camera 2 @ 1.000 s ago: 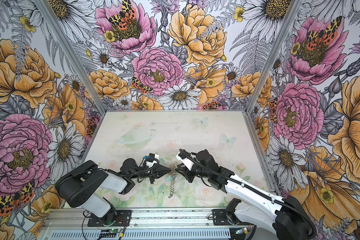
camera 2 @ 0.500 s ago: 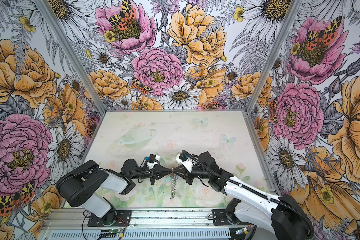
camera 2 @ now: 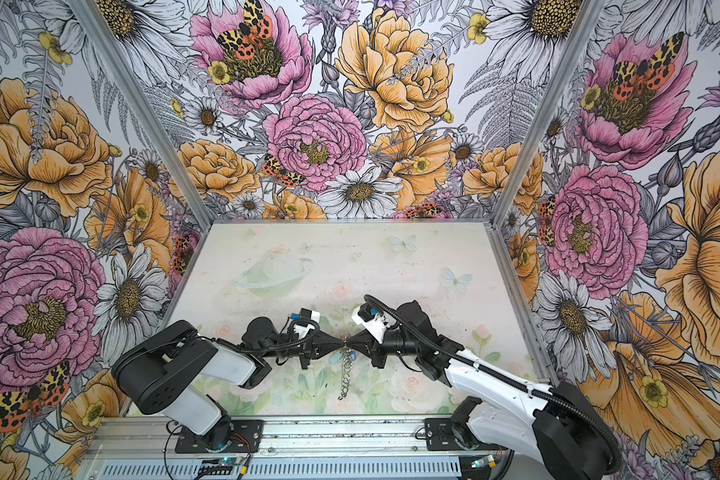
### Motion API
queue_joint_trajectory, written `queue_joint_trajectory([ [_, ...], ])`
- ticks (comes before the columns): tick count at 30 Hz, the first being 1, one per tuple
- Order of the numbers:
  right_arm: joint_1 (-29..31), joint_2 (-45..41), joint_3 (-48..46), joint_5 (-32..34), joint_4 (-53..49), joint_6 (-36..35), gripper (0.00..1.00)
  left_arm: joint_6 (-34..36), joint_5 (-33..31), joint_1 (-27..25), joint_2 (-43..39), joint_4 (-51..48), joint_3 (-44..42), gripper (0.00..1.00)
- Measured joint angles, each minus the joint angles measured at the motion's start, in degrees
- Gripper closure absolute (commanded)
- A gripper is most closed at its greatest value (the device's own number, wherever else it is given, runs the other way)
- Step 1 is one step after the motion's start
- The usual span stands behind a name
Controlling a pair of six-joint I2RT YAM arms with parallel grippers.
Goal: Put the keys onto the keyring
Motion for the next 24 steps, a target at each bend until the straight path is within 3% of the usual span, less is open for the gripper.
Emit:
queue_joint_trajectory([
  [13, -0.1, 1.5, 0.0, -1.8, 0.9, 0.6, 0.9, 0.1, 0.5, 0.5, -0.6, 0.0, -0.2, 1.0],
  [24, -0.2, 2.5, 0.2, -2.1, 0.1, 0.5, 0.99, 0.5, 0.8, 1.1, -1.2, 0.0, -0.7, 1.0],
])
